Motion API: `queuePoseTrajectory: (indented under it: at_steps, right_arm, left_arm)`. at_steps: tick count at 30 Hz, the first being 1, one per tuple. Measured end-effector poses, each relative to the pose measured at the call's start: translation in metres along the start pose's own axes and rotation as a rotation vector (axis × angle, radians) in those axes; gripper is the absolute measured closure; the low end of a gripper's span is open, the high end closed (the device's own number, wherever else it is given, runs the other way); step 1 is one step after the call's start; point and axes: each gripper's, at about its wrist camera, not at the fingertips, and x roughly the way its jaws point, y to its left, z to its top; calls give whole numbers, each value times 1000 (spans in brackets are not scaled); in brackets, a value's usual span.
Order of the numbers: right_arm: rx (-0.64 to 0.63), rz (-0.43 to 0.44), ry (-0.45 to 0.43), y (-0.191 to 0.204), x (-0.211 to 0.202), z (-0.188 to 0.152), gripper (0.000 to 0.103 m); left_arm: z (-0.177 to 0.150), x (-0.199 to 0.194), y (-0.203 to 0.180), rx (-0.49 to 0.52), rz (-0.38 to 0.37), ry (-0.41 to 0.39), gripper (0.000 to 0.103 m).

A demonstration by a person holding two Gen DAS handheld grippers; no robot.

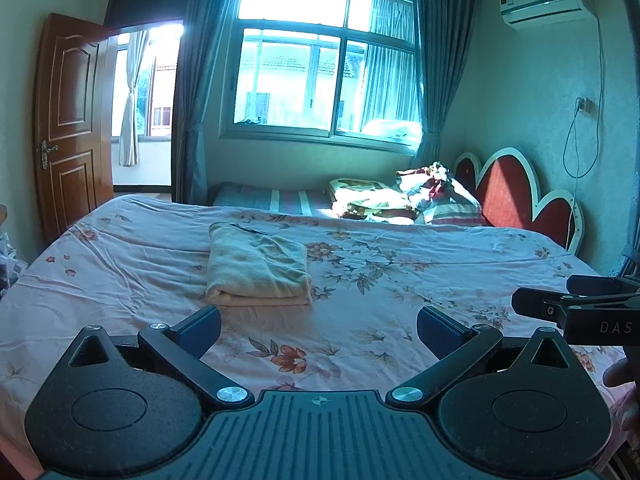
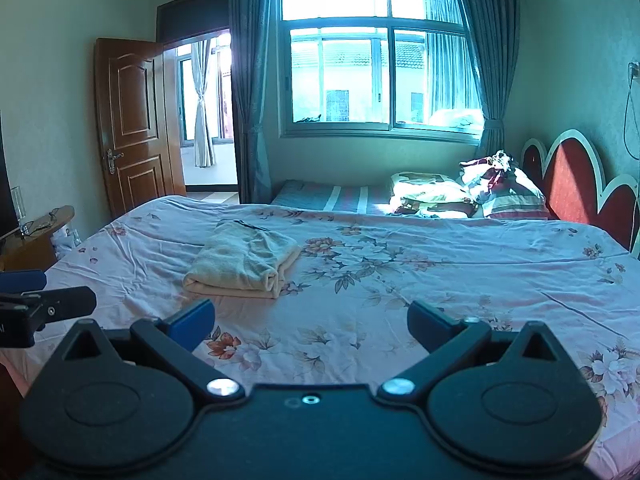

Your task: Fold small clothes

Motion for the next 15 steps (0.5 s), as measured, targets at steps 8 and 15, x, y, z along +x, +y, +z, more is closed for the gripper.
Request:
queuePoseTrajectory:
  at_steps: [8, 15]
  right_arm:
    - [-19, -10, -6, 8, 4, 2, 1]
    - [4, 2, -2, 4, 8, 6, 1]
  left_arm:
    - [3, 5, 4, 1, 2, -4, 0]
    - [3, 8, 3, 7, 0, -5, 0]
